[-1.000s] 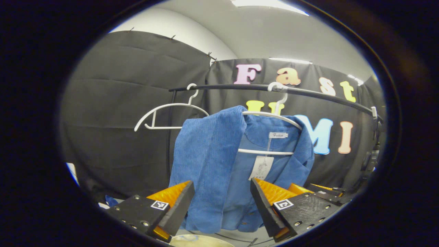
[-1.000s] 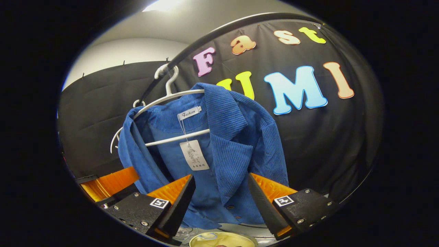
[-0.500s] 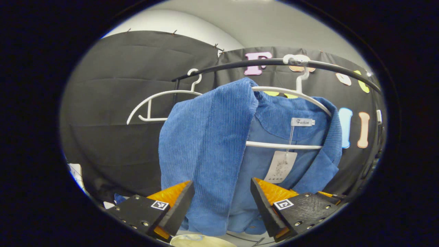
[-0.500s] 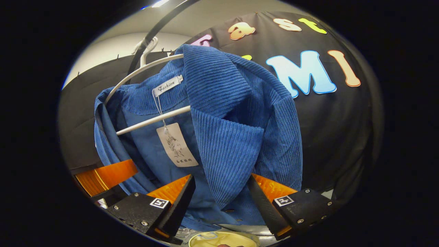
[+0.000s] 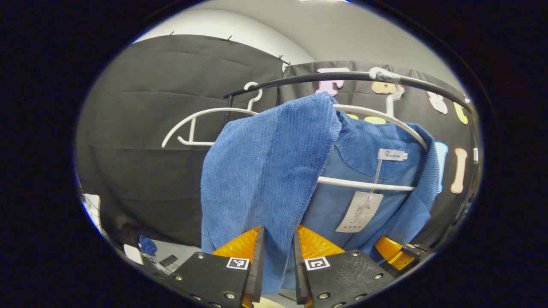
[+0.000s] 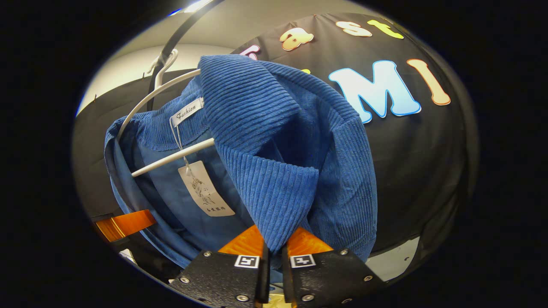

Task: Grasp the clothes on the hanger with both hands and then place them into the laundry hamper below.

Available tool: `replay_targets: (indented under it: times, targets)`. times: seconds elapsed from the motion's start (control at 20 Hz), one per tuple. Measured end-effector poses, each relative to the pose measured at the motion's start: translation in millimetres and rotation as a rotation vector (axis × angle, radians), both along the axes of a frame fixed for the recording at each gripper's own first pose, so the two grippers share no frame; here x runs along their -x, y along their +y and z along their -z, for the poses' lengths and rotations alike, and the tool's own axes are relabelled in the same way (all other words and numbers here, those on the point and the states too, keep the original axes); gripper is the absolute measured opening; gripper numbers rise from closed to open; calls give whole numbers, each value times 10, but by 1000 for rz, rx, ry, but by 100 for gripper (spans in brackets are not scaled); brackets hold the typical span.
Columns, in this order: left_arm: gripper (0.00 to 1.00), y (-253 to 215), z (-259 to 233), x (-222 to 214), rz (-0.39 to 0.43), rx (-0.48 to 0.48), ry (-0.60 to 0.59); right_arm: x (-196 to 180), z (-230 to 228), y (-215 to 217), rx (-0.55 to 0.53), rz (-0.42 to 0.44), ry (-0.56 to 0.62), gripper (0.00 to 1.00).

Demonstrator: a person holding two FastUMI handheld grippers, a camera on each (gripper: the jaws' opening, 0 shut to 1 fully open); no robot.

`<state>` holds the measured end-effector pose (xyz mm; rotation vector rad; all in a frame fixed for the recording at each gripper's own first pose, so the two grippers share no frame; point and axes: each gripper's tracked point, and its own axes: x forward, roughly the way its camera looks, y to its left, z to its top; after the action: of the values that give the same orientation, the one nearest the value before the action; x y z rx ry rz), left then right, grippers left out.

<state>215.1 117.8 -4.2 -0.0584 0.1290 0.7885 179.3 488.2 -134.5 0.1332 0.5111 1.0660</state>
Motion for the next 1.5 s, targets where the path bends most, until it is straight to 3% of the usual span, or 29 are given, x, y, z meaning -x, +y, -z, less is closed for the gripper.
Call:
replay_targets:
  times: [0.05,0.1,0.2,0.25,0.3,0.5,0.7,0.75,0.8,0.9,1.1,1.2,1.25,1.3,1.35,1.5]
  targets:
    - [10,-61,-45,141,-12,7,-7,1,8,-20,-5,-13,10,6]
    - [5,-109,-23,13,41,39,-29,6,-2,-55,-7,-29,11,5]
    - [1,-183,-15,-21,85,70,-72,-27,-52,-93,-15,-47,-6,0]
    - [8,-215,-40,37,99,72,-77,-10,-57,-113,-11,-56,-14,0]
    - [1,-236,-56,72,109,67,-85,-28,-81,-145,-14,-51,-25,0]
    - [1,-346,-288,156,170,52,-173,-127,-156,-283,-26,-16,-59,0]
    - [1,-329,-163,139,190,76,-131,-190,-161,-367,-24,12,-54,0]
    - [7,-325,-38,135,174,96,-103,-189,-164,-377,-28,16,-50,0]
    - [0,-312,79,92,166,112,-73,-181,-173,-381,-32,16,-46,0]
    - [25,-256,146,42,133,88,-49,-158,-174,-363,-34,15,-48,0]
    - [53,-237,76,-184,132,13,-32,-125,-154,-379,-33,6,-47,0]
    - [70,-120,71,-195,65,-31,-11,-129,-139,-369,-34,3,-48,0]
    - [75,-61,65,-222,39,-46,-10,-135,-123,-369,-31,4,-48,0]
    - [70,-12,62,-266,16,-65,0,-144,-110,-370,-30,4,-46,0]
    - [75,45,79,-276,-13,-89,18,-142,-96,-366,-30,4,-45,0]
    - [75,201,36,-283,-96,-142,43,-153,-56,-352,-24,1,-45,0]
